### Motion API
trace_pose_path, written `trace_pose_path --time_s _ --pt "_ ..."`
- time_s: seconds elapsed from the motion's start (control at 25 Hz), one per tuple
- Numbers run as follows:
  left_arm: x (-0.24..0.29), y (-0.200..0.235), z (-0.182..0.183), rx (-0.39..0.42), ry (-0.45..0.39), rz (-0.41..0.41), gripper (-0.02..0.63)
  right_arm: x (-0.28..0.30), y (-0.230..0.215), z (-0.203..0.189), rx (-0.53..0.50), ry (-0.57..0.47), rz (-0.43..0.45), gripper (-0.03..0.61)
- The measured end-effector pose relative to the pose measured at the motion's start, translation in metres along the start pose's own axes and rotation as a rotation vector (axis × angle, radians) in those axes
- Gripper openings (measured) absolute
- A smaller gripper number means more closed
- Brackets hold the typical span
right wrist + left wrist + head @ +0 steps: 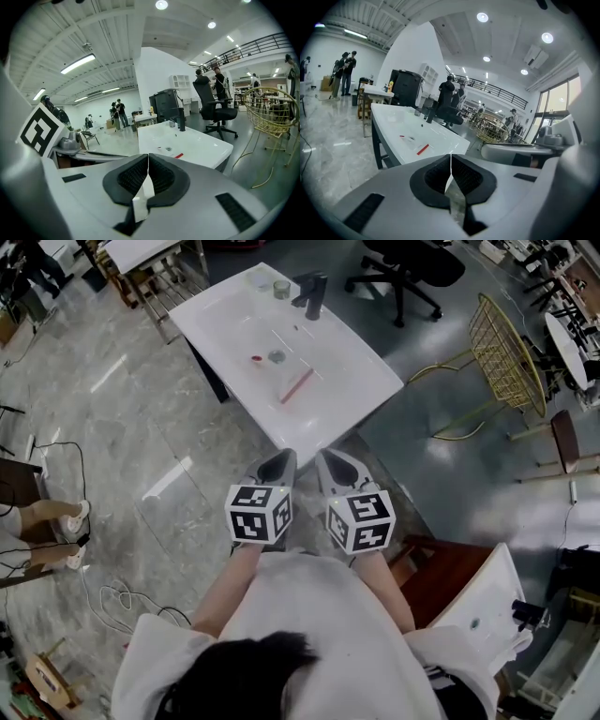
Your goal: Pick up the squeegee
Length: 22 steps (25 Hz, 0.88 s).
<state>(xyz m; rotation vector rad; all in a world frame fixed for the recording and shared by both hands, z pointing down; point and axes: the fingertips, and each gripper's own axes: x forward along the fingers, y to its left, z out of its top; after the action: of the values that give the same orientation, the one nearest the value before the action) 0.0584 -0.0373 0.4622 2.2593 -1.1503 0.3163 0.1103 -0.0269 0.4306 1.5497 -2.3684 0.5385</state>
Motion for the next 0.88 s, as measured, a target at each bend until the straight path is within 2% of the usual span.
trace_pose_path --time_s 0.52,0.88 --pt "0.055 0.062 0.052 0.000 0.043 -0.022 0.029 0.090 -0.017 0.030 0.038 0.040 -0.030 0.027" --pt "0.087 0.096 0.083 0.039 0.068 -0.085 0.029 0.146 -0.020 0.053 0.060 0.039 -0.067 0.028"
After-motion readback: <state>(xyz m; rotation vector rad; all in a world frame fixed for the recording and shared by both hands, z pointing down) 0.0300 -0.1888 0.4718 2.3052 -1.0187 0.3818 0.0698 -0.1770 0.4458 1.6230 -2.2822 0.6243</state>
